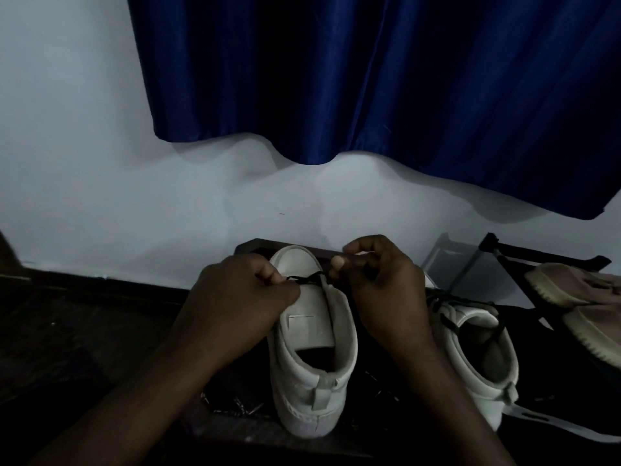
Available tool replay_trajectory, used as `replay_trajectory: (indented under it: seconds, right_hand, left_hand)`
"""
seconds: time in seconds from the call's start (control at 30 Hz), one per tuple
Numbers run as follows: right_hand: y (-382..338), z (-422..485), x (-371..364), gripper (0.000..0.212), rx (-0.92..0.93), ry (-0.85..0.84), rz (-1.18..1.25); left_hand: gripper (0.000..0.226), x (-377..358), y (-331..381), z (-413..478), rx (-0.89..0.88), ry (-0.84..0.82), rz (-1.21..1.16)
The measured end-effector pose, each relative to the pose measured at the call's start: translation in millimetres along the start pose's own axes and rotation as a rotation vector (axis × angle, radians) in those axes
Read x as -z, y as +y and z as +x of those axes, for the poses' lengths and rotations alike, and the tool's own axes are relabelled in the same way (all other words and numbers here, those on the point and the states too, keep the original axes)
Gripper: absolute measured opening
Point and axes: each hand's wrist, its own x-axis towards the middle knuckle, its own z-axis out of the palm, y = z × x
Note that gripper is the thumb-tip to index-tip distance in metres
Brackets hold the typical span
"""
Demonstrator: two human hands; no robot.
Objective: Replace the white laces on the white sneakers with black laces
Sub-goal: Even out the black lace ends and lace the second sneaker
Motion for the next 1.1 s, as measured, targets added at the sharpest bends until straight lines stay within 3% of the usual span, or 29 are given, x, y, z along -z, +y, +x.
replay_trajectory:
  seconds: [0.1, 0.17, 0.23, 0.33, 0.57, 0.73, 0.87, 1.1]
  right_hand:
    - [-14.9, -7.6, -5.3, 0.003, 0.049, -0.076, 0.372]
    - [-24.6, -12.2, -11.7, 0.005, 0.122, -0.140, 0.442]
    - [-26.9, -13.7, -19.5, 0.010, 0.184, -0.197, 0.343]
    - [-19.1, -11.2, -27.3, 0.018, 0.225, -0.215, -0.050]
    - [-16.4, -8.1, -28.5, 0.025, 0.197, -0.163, -0.329]
    - [-22.0, -10.1, -27.2, 0.019, 0.184, -0.200, -0.278]
    - [-24.7, -11.7, -29.0, 0.037, 0.171, -0.203, -0.327]
    - [-25.9, -12.6, -27.9, 0.019, 0.298, -0.259, -0.430]
  left_hand:
    - [0.019, 6.7, -0.3, 1.2, 0.079, -0.036, -0.112]
    - [0.018, 11.2, 0.0, 2.7, 0.156, -0.067, -0.185]
    - [0.008, 13.6, -0.7, 5.9, 0.234, -0.101, -0.272]
    - [0.006, 16.5, -4.1, 7.9, 0.311, -0.129, -0.431]
    - [0.016, 19.7, -9.9, 5.7, 0.357, -0.194, -0.649]
    - [0.016, 19.8, -12.2, 5.5, 0.341, -0.221, -0.667]
    - [0.016, 19.8, -12.8, 5.6, 0.333, -0.220, -0.672]
    - [0.013, 19.0, -11.8, 2.9, 0.310, -0.209, -0.658]
